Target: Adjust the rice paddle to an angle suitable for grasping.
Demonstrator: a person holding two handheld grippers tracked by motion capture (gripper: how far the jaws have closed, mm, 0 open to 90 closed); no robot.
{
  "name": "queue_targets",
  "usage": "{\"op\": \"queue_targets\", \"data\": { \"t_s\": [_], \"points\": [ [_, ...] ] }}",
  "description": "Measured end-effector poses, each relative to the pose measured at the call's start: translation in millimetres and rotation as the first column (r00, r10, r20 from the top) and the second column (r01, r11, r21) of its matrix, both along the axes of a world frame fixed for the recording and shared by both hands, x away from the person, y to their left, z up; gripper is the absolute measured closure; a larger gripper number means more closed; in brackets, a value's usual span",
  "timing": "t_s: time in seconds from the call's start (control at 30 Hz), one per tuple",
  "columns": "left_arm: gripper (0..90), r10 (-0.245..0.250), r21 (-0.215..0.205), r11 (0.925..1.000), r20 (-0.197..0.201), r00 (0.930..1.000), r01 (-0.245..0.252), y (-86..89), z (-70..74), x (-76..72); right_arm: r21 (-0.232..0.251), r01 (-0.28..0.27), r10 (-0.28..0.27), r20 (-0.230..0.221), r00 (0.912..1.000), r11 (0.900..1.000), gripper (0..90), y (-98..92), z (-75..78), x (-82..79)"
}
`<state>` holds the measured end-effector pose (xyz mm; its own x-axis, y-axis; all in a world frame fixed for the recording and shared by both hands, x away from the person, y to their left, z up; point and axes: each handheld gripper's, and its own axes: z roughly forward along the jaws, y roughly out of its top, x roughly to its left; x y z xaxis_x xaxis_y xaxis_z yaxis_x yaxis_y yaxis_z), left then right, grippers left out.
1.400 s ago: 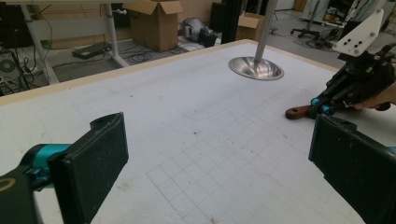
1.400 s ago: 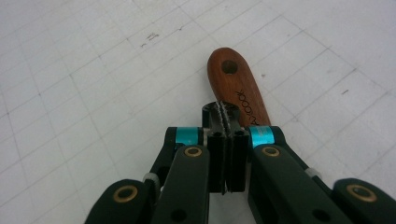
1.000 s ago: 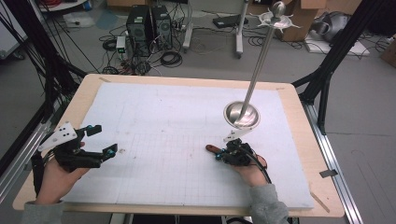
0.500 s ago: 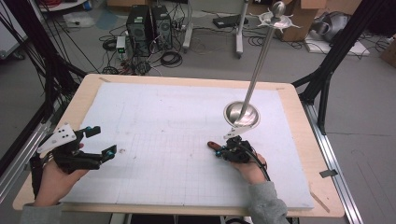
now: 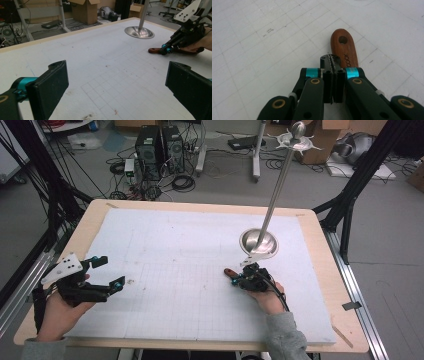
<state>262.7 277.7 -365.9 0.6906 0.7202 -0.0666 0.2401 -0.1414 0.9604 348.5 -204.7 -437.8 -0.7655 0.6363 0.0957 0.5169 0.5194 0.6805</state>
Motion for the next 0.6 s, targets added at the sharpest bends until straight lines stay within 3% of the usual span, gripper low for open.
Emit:
{"op": "queue_targets", "data": {
  "t_s": [0.2, 0.37, 0.6],
  "points": [
    [5.1, -0.009, -0.001, 1.0, -0.004, 0.9999, 0.009, -2.7, -0.9, 3.1, -0.014, -0.002, 0.003, 0.016, 0.9999, 1.0, 89.0, 1.4, 1.2, -2.0],
    [5.2, -0.008, -0.002, 1.0, -0.011, 0.9999, 0.008, -1.1, -1.9, 3.8, 0.001, -0.031, 0.031, 0.016, 0.9994, 1.0, 88.8, 1.2, 1.9, -2.2],
    [5.1, -0.005, -0.01, 0.9999, -0.003, 1.0, 0.005, 0.6, 0.4, 2.4, 0.039, -0.077, 0.075, 0.036, 0.9965, 0.996, 75.3, -3.6, 18.6, -6.9]
  ]
}}
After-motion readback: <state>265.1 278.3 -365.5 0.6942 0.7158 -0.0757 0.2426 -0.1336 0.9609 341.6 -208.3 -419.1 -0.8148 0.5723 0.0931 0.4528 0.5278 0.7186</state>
